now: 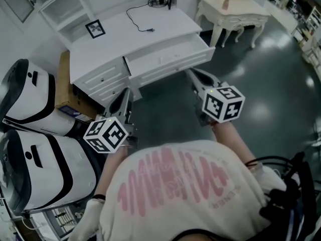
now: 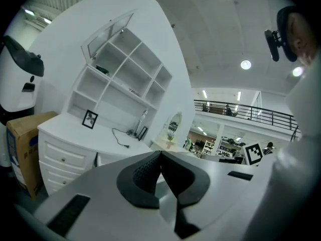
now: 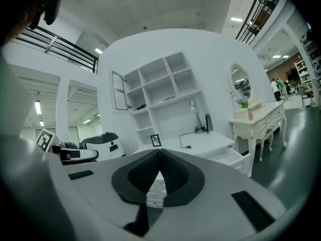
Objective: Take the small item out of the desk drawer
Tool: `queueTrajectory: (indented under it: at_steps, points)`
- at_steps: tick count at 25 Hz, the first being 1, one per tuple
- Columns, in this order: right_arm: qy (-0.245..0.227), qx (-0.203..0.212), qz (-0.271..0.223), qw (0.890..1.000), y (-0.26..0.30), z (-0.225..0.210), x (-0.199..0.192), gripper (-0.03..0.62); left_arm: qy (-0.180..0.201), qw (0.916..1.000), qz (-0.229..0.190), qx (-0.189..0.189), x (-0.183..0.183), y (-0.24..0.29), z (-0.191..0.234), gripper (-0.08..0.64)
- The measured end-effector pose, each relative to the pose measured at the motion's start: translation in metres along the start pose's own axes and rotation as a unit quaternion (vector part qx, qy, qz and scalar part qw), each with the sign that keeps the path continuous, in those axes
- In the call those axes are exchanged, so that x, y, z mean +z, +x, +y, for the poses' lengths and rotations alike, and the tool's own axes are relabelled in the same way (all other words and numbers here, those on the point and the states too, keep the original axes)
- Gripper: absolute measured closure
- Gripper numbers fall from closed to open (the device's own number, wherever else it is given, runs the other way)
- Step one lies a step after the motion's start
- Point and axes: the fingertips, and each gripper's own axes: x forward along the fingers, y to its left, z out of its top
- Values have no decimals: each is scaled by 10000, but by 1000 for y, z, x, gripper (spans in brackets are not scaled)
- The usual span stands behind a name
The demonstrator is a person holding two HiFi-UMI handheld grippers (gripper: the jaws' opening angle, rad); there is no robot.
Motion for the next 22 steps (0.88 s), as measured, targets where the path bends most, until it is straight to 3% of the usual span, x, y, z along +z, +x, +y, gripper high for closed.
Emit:
queueTrajectory:
  at_steps: [7, 22]
  points:
    - [81, -371, 517, 9979, 16, -27, -27, 575, -161, 9995, 278, 55, -20, 16, 15, 531]
    - [396, -426, 1093, 9923, 60, -42, -77, 575, -492, 9960, 741, 30, -54, 49, 51, 531]
